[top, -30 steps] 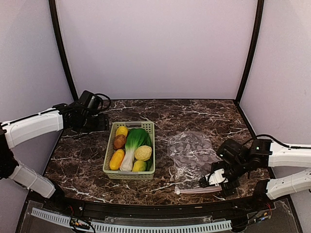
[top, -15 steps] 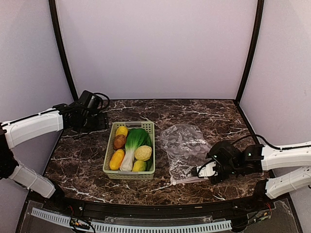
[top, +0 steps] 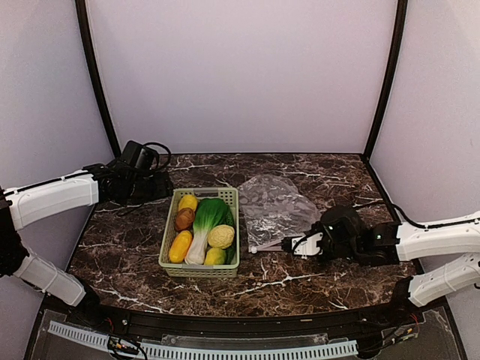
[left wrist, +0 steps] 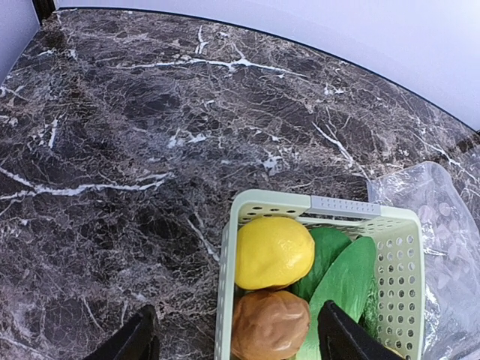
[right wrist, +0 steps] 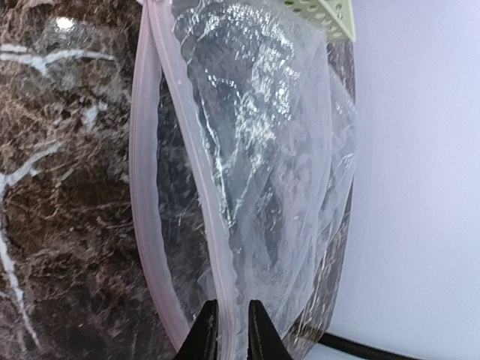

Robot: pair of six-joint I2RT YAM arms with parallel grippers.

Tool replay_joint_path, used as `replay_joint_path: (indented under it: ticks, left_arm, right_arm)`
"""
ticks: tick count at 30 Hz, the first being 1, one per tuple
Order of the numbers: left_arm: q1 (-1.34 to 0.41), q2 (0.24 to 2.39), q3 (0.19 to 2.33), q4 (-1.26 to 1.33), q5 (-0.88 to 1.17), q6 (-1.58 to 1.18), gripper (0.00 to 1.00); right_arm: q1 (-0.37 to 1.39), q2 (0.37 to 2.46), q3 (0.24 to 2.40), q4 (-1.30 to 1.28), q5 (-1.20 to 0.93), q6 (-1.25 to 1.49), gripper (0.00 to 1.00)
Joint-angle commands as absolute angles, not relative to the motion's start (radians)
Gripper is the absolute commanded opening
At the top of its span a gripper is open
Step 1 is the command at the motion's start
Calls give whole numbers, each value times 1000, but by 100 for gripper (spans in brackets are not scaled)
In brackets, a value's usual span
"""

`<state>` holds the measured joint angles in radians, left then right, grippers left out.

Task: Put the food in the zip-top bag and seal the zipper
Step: Pick up the zipper food storage bag from the center of the board.

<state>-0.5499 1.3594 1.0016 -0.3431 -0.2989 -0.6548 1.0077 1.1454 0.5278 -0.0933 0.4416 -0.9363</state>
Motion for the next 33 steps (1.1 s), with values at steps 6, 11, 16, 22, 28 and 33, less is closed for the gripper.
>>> replay_joint_path:
  ticks: [6,11,16,22,28,33]
  left_arm:
    - [-562,1358,1056,-220,-155,-569,71]
    - [-593,1385,1117,-143,-94,-521,69]
    - [-631,1443,1187,-82,-63,-519,69]
    - [-736,1552,1239,60,-4,-530,64]
    - [-853,1706,1330,222,28,-609,67]
    - [-906,1857,1407,328,-3,-766,68]
  right_arm:
    - [793,1247,807,-27,332,-909,0]
    - [530,1347,1141,-147,263,-779,0]
    - [281,1407,1506,-266,162,-530,0]
    - [320,1396,1366,-313,87,-433,0]
    - [383,1380,1178,-327,-165,-307,0]
    - [411,1392,1123,-306,-319,-231,0]
